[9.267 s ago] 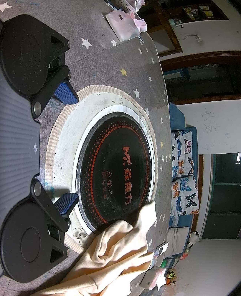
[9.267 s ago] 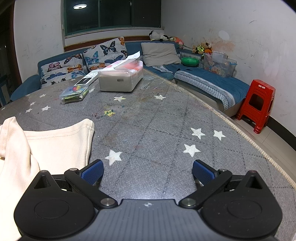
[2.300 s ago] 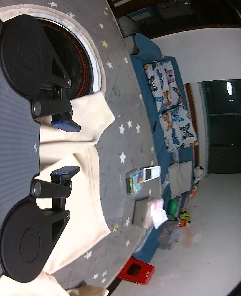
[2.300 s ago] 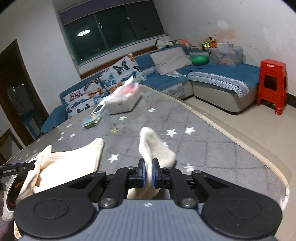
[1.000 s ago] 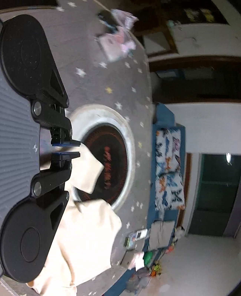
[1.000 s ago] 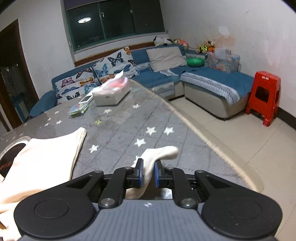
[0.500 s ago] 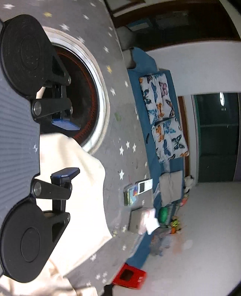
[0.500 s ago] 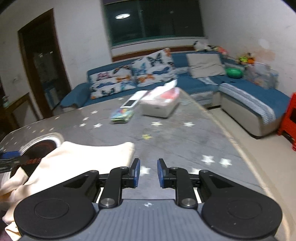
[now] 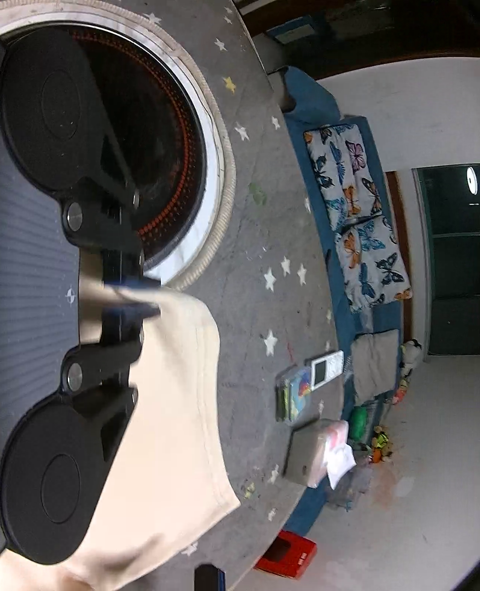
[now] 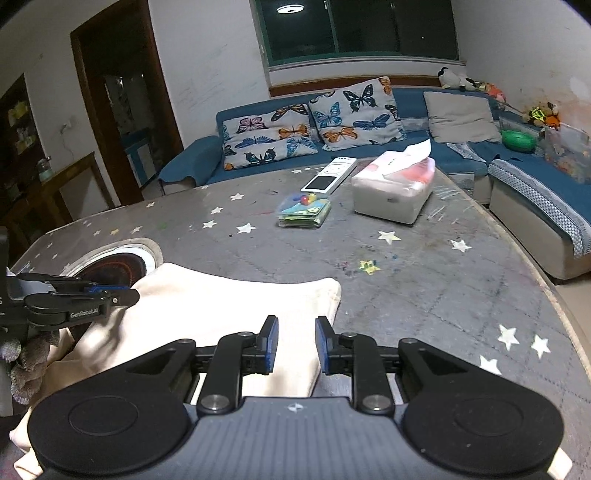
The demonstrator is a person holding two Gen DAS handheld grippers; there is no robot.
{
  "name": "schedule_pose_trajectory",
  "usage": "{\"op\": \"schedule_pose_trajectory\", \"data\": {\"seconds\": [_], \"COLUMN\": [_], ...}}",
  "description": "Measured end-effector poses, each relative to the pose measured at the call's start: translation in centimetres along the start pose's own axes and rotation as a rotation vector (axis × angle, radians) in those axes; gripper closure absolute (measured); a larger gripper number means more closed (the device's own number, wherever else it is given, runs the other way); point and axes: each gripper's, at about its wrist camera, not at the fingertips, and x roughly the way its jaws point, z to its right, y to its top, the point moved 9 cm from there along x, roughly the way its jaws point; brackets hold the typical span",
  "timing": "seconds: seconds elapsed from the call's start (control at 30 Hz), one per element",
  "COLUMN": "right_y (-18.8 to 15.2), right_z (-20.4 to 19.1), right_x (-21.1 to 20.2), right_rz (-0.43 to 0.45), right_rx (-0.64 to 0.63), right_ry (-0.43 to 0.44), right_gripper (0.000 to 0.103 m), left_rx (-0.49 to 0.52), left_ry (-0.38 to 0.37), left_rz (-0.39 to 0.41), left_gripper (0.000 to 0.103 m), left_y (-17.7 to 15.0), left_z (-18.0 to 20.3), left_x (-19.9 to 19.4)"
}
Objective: Fold clothes
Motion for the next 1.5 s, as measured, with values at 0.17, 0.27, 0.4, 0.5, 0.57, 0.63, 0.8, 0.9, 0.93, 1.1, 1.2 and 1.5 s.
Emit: {"op": "schedule_pose_trajectory", "data": {"seconds": [0.17,0.27,0.4,0.5,0.57,0.63,0.8,0.9,0.93,1.1,1.2,1.5], "right_y": [0.5,0.7,0.6,0.7,0.8,0.9,0.9,0.9,1.0,1.4,1.7,6.0], "right_z": [-0.4,-0.8,-1.1,-0.5,0.0,0.6,1.9,2.6,2.7,2.2,1.8,-1.2], "right_x": [0.8,1.3,1.8,2.1,2.4,2.7,3.8,4.6,4.9,6.5,7.6,11.6], "right_rz": [-0.005,-0.008,-0.014,-0.020,-0.025,-0.032,-0.052,-0.069,-0.072,-0.100,-0.110,-0.059], "right_rx": [-0.017,-0.024,-0.025,-0.025,-0.022,-0.013,0.000,0.021,0.023,0.010,-0.011,-0.097], "right_ry": [0.009,0.017,0.018,0.003,-0.009,-0.017,-0.049,-0.047,-0.041,-0.022,-0.020,-0.013], "right_gripper": [0.082,0.082,0.082,0.078,0.076,0.076,0.074,0.073,0.073,0.075,0.094,0.100], "left_rx": [0.113,0.185,0.206,0.197,0.182,0.163,0.143,0.121,0.104,0.018,-0.036,-0.111], "left_ry": [-0.116,-0.208,-0.198,-0.144,-0.122,-0.114,-0.131,-0.137,-0.129,-0.039,0.013,0.120], "left_rz": [0.069,0.044,0.088,0.126,0.115,0.069,0.016,0.021,0.032,0.063,0.063,-0.002], "left_gripper": [0.099,0.095,0.087,0.060,0.054,0.052,0.063,0.092,0.095,0.096,0.097,0.095], "left_y": [-0.6,-2.0,-1.8,-0.9,-0.7,-0.9,-1.7,-1.4,-1.0,1.3,2.5,2.8], "left_z": [4.1,6.5,6.8,5.8,5.1,4.8,5.0,4.5,4.0,0.0,-2.9,-8.3], "left_x": [-3.0,-4.1,-5.4,-5.7,-5.3,-4.3,-3.0,-3.0,-3.0,-2.5,-1.8,2.1]}}
